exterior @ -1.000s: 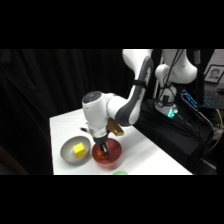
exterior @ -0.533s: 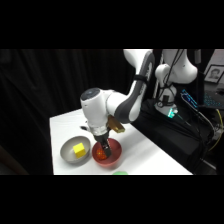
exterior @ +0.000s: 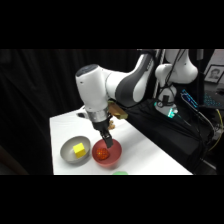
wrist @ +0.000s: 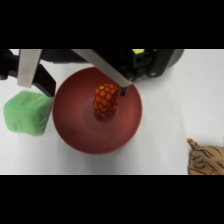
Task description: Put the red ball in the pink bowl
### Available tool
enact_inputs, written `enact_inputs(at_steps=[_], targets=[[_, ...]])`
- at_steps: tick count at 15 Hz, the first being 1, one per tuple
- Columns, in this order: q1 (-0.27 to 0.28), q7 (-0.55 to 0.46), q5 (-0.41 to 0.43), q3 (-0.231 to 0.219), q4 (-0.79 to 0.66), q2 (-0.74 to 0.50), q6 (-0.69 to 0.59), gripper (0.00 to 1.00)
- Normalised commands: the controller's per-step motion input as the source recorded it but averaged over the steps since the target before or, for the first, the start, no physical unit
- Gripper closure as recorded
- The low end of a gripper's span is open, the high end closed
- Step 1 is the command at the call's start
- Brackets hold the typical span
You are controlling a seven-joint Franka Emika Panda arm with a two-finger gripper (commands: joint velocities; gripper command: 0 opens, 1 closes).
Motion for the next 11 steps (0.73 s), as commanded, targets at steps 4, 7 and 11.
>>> enact_inputs(at_steps=[4, 7, 11], targets=[[-0.021, -0.1, 0.134, 0.04, -0.12, -0.35, -0.22, 0.0], [-0.014, -0.02, 0.093, 0.017, -0.07, -0.28, -0.14, 0.0], [-0.015, 0.02, 0.067, 0.01, -0.07, -0.22, -0.07, 0.0]])
